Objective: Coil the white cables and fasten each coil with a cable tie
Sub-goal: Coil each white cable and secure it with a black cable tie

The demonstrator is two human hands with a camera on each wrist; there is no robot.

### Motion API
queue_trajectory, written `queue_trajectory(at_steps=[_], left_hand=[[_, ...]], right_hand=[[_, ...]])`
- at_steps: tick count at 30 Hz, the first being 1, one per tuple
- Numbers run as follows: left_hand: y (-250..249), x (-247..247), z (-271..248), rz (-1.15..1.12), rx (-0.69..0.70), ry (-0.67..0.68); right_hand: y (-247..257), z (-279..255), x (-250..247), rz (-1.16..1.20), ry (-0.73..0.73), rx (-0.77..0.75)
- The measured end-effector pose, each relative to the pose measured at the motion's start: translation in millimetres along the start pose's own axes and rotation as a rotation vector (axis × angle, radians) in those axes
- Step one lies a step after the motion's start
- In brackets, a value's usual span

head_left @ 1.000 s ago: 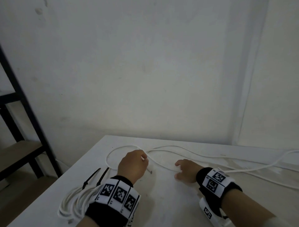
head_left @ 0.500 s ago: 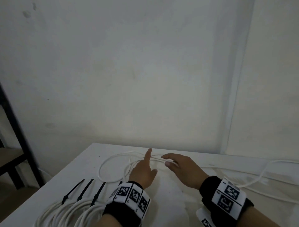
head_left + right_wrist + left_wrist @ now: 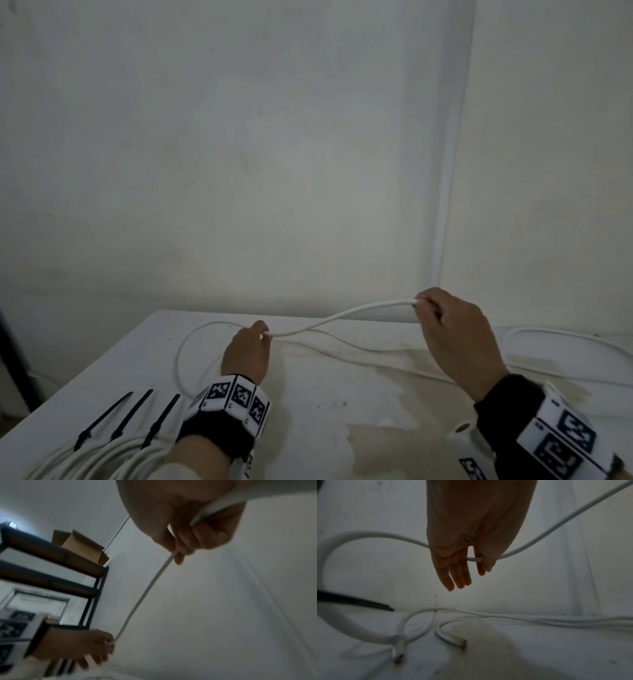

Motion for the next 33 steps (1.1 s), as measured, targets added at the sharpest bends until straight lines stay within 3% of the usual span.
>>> queue_trajectory(at_steps=[3,7,11,15,17,19,24,29,31,33], left_hand=[[-7,-1,-1,0.090,0.018,-0.019],[-30,-7,-10,0.175,0.074,-0.056],[-45,-17,-21,0.256,0.159,-0.101],[-57,-27,-33,0.295,0.215,-0.116],[-64,-39,-40,0.310,0.270,-0.174],[-69,-46,-48,0.379,0.358,-0.150],[-68,-61,-54,0.620,0.365,-0.300],[-51,-73,-55,0.176,0.330,-0.189],[-42,-69,-54,0.000,0.304,-0.069],[-39,-70,-57,-0.123,0.306,-0.061]], right_hand=[[-14,2,1,-0.369,0.207,0.097],[-18,-6,20,-0.732,0.393,-0.035],[-3,-10,33,-0.757,0.157,-0.290],[6,-12,43,-0.770,0.120,-0.533],[11,-10,38,-0.772,0.131,-0.496],[13,-8,29,-0.766,0.155,-0.413],[16,-9,12,-0.721,0.140,-0.385],[12,-3,-4,-0.672,0.085,-0.267],[10,-4,-10,-0.646,0.135,-0.255],[10,-5,-14,-0.628,0.160,-0.237]])
Point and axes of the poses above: each hand's wrist, its own z-axis towards the middle knuckle, its own x-axis out of the palm, y = z × x, the point moved 3 cm from there along z, towards the middle knuckle
